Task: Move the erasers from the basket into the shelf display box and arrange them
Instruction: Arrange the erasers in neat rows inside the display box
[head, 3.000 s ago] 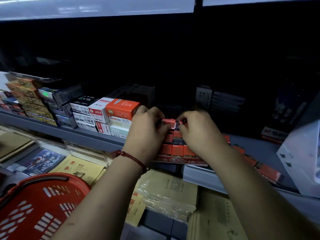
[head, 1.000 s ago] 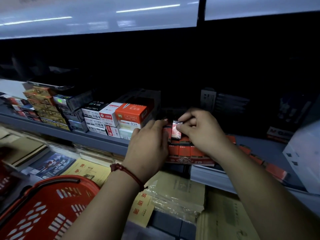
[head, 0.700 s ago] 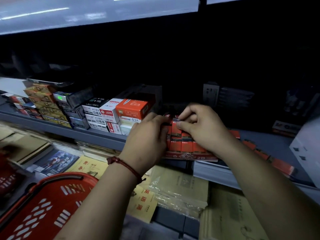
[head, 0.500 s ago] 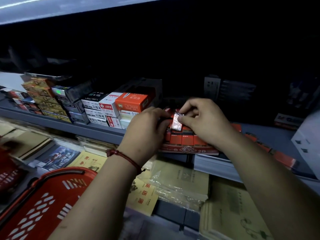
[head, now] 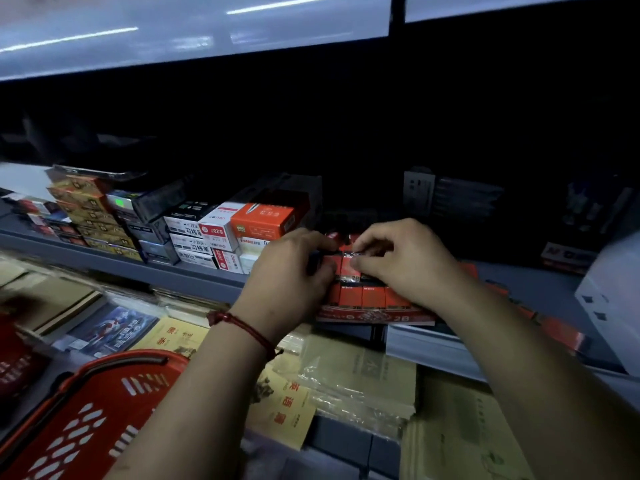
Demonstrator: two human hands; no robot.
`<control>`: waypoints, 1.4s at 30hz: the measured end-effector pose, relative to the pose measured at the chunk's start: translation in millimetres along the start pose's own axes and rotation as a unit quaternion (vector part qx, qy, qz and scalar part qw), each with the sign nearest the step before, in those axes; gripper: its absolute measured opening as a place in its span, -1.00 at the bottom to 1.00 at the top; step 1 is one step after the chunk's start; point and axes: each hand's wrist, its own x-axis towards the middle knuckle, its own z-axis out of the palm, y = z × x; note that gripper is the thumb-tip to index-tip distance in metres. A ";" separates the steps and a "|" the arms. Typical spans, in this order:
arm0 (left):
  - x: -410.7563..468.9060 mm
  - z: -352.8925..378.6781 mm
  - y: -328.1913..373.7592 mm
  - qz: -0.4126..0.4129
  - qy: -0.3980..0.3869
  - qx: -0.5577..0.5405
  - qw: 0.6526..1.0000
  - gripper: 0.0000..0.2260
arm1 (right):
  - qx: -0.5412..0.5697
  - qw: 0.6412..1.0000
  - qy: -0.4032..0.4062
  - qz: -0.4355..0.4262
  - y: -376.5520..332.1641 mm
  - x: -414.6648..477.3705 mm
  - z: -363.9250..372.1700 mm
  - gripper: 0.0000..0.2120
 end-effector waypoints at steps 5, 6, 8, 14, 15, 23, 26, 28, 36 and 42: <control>-0.4 -1.5 2.2 0.010 -0.020 0.029 0.999 -0.74 | -0.043 0.999 -0.012 -0.014 -1.0 -2.0 0.2 -0.96; -0.6 -1.7 3.3 0.011 -0.025 0.038 0.999 -0.72 | -0.053 0.998 -0.012 -0.020 -1.8 -2.6 0.4 -0.97; -0.1 -2.3 5.9 0.017 -0.035 0.054 0.998 -0.64 | -0.065 0.998 -0.007 -0.025 -3.5 -3.2 0.1 -0.98; 0.5 -4.4 8.2 0.017 -0.056 0.079 0.995 -0.71 | -0.084 0.996 -0.004 -0.033 -6.4 -7.2 0.2 -0.93; 1.1 -4.0 8.6 0.016 -0.058 0.085 0.995 -0.72 | -0.088 0.995 -0.007 -0.037 -6.8 -7.6 -0.2 -0.91; 2.6 2.8 13.8 0.004 -0.065 0.112 0.992 -0.76 | -0.164 0.983 0.001 -0.078 -3.8 -3.7 7.0 -0.86; 2.6 1.9 13.1 0.004 -0.067 0.114 0.991 -0.76 | -0.145 0.986 0.005 -0.078 -1.7 -4.7 6.8 -0.85; 3.3 2.8 13.8 0.000 -0.069 0.117 0.991 -0.77 | -0.144 0.986 -0.001 -0.079 -2.8 -5.6 7.1 -0.84; 7.9 12.6 20.7 -0.015 -0.022 0.125 0.992 -0.86 | -0.174 0.982 -0.002 -0.078 -7.0 -10.5 9.4 -0.79; 7.2 22.5 24.3 -0.056 0.032 0.085 0.994 -0.85 | -0.160 0.984 0.013 -0.077 -5.8 -12.3 9.9 -0.75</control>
